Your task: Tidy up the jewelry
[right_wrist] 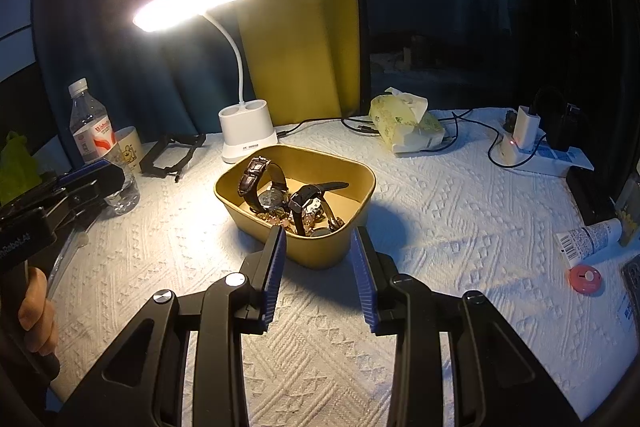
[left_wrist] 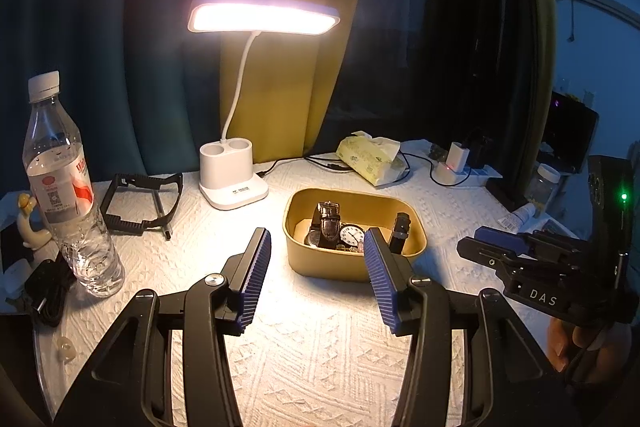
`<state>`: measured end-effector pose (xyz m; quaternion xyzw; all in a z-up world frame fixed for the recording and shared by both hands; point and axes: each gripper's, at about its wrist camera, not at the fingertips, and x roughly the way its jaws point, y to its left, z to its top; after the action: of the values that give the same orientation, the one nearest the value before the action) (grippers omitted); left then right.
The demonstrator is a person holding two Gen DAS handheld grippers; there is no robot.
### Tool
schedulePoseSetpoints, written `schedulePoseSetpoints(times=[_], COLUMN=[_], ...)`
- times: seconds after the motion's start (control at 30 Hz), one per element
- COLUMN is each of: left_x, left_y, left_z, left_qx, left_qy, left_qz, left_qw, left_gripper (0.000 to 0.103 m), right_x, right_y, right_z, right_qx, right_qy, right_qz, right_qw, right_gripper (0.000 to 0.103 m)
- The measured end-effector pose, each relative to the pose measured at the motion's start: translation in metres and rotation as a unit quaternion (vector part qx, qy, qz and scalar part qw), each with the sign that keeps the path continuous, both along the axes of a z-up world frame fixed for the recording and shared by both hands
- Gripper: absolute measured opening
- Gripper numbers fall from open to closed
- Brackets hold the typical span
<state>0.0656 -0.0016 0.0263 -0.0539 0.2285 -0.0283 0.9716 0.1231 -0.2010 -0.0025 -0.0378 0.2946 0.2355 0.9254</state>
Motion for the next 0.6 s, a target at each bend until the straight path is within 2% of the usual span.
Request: schedulePoseSetpoints(times=[0.6], left_x=[0.0042], left_y=[-0.0013], left_z=[-0.0014], left_qx=[0.003], left_qy=[0.001], left_qz=[-0.001], left_qw=[1.0000], left_gripper=[0.051], right_x=[0.0042], right_y=[0.0006], right_z=[-0.0042], right_qx=[0.000], right_qy=[0.003], right_qz=[-0.001], right_qw=[1.000], right_gripper=[0.034])
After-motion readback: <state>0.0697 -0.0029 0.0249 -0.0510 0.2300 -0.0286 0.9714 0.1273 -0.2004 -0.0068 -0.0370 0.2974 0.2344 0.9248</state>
